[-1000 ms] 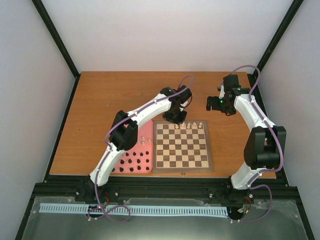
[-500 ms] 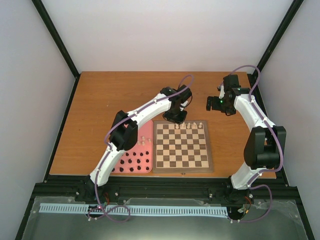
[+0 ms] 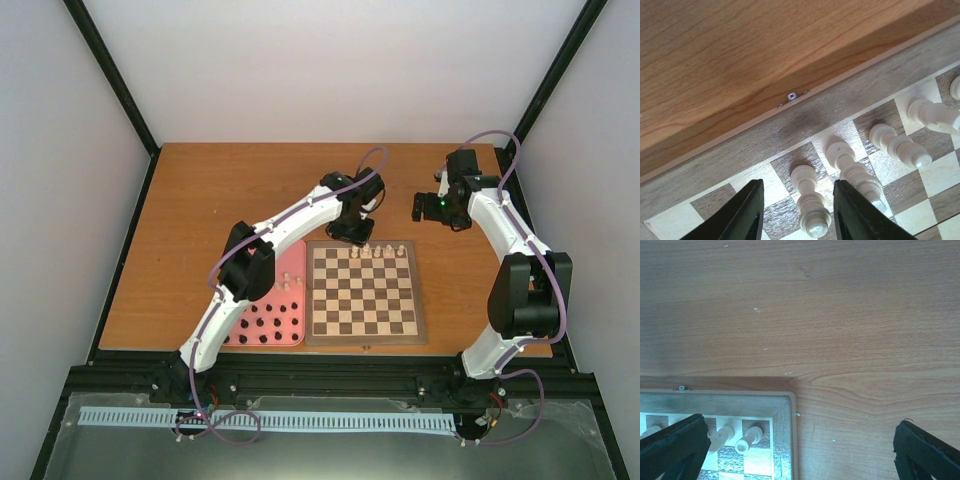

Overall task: Set up the chess pieces on the board
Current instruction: Place the chess piece on the chessboard, then pick up the chess piece from the storage box.

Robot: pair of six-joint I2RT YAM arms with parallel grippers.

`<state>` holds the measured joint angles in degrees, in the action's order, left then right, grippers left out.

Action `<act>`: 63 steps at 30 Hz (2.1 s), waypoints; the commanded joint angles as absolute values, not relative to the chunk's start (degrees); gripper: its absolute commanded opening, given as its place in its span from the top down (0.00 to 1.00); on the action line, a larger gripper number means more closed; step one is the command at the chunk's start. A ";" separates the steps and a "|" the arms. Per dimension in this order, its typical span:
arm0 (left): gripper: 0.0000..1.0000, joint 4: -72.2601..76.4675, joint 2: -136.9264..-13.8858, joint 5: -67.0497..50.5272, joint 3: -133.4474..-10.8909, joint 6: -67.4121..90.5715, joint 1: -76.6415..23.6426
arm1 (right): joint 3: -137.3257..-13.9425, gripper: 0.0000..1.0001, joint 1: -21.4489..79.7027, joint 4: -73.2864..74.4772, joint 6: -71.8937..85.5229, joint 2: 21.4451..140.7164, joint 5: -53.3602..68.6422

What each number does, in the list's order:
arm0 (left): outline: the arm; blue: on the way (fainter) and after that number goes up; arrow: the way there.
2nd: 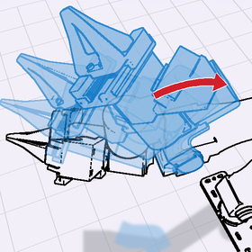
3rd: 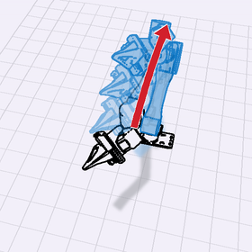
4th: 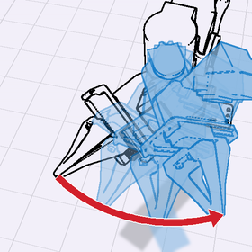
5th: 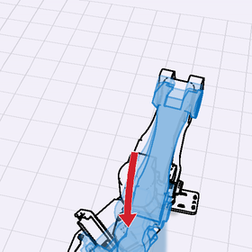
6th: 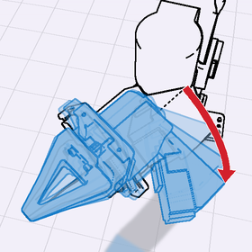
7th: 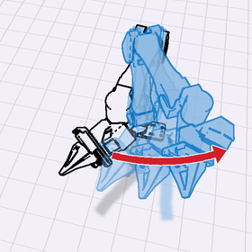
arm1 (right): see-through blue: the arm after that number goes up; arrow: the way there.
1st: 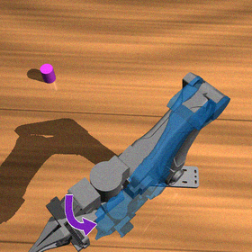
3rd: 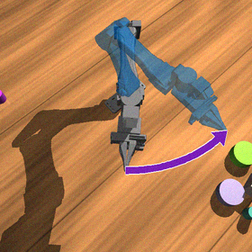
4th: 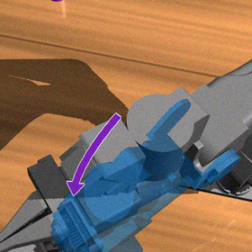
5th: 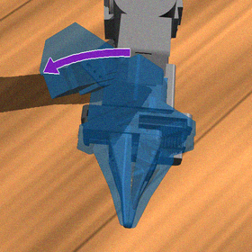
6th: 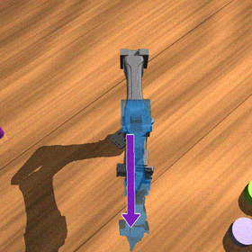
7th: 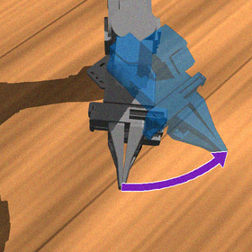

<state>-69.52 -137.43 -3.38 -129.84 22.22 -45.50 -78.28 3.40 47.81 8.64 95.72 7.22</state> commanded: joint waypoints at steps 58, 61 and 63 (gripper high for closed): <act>0.52 -56.83 -116.27 5.95 -89.79 22.88 -22.09 | -78.58 0.00 2.81 47.55 7.65 96.68 8.17; 0.53 -56.46 -116.58 5.89 -89.37 22.60 -21.91 | -78.49 0.00 2.81 47.55 7.65 96.74 7.96; 0.53 -56.35 -116.99 5.82 -89.54 22.62 -21.89 | -78.48 0.00 2.82 47.55 7.64 96.78 8.08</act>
<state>-57.78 -116.07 6.15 -89.14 23.64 -22.63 -78.28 3.38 47.79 8.29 96.09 8.54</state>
